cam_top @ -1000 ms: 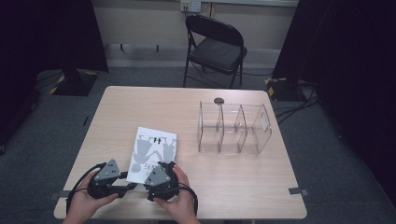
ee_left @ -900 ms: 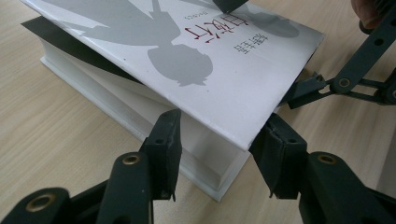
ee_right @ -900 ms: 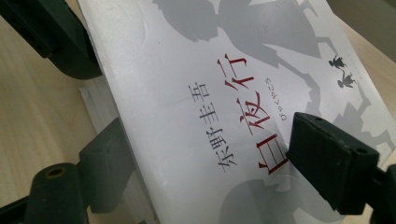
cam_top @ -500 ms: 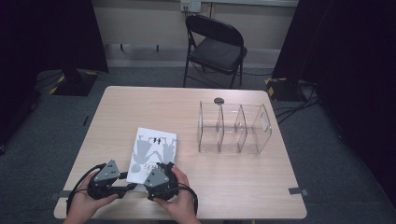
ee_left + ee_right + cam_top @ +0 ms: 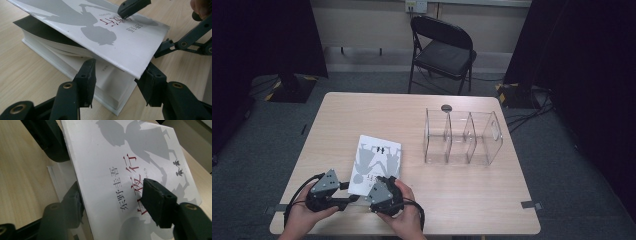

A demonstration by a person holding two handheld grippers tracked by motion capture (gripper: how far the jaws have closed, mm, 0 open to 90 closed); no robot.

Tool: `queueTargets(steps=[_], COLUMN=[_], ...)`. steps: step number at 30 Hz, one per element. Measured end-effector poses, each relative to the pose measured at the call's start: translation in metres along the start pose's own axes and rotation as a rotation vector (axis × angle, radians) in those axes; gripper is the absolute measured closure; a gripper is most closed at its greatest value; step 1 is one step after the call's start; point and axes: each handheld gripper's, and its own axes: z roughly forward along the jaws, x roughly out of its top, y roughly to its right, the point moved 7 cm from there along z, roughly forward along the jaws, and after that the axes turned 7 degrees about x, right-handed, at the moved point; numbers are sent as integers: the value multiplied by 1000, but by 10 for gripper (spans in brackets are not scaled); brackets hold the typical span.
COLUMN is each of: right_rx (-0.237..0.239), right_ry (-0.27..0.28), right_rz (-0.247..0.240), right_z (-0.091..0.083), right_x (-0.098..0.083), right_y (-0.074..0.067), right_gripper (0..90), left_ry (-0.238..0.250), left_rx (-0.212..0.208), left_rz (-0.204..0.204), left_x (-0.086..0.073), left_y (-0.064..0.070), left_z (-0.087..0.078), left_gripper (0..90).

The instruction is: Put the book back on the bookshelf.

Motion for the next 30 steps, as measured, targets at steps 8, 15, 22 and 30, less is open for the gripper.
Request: queueTargets(steps=[8, 15, 22, 30], right_rx=[-5, 6, 9, 9], right_ry=[-2, -5, -10, -16], right_rz=[-26, -30, -21, -17], right_z=[-4, -5, -6, -7], right_x=[3, 5, 9, 10], right_y=[0, 1, 6, 7], right_gripper=[447, 460, 479, 486], left_ry=[25, 31, 34, 24], left_rx=[21, 31, 30, 38], left_rz=[30, 10, -9, -8], left_x=[0, -6, -10, -16], left_y=[2, -1, -2, -4], left_z=[6, 5, 3, 0], left_gripper=[372, 220, 198, 182])
